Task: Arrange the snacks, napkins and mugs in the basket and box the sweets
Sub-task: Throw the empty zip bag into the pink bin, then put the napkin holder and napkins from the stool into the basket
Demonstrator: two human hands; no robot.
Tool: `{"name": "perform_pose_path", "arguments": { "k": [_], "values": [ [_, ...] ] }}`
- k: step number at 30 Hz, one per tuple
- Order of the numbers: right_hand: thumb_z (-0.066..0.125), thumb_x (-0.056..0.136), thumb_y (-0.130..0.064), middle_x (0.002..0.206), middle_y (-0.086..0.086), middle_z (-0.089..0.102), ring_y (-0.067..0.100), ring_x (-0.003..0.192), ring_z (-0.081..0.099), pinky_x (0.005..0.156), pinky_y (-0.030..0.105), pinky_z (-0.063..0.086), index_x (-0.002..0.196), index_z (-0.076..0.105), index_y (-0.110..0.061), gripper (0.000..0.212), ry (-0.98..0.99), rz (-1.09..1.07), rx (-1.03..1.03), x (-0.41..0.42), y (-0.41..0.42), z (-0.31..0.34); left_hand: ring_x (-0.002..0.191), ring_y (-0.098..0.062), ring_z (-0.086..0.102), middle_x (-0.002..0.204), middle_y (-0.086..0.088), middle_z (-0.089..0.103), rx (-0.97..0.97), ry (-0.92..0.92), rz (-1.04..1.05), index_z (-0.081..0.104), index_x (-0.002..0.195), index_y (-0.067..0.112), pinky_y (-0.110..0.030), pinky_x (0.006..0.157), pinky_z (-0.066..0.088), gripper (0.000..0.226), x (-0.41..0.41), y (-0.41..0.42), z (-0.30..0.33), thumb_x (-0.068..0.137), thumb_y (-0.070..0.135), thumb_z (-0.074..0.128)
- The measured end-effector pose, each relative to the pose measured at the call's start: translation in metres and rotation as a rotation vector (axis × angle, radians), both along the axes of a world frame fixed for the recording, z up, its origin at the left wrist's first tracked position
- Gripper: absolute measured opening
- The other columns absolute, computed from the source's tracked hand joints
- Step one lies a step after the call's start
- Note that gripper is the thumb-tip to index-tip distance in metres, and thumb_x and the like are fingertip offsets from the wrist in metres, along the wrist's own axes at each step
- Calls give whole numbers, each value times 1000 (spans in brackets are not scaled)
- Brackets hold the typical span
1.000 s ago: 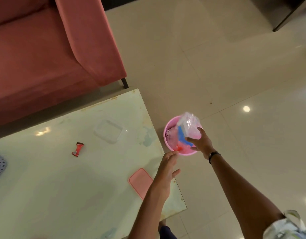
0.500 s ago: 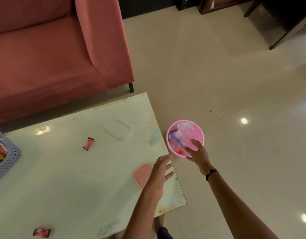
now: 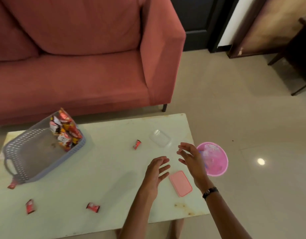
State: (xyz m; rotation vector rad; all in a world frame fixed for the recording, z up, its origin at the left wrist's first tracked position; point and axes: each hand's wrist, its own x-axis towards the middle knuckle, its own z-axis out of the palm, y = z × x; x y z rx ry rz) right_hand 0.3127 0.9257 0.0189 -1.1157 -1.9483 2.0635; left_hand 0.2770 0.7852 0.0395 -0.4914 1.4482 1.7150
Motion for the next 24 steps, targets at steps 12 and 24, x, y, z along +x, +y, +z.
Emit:
{"name": "perform_pose_path", "arguments": {
  "k": [12,24],
  "values": [
    [56,93,-15,105,-1,69,14,95,68,74,23,52,104,64,-21,15,47,121,-57,-56,-200,37,103,-17,64,111,-1,68,-73,90,126,62,103,18,-30,86,50,20,-51,-209,33,96,24,45],
    [50,95,-16,104,-3,69,13,96,67,80,26,54,105,63,-19,16,34,279,-52,-104,-286,42,106,-21,62,110,-3,68,-113,36,337,63,102,15,-30,84,51,20,-81,-308,23,96,23,47]
  ]
}}
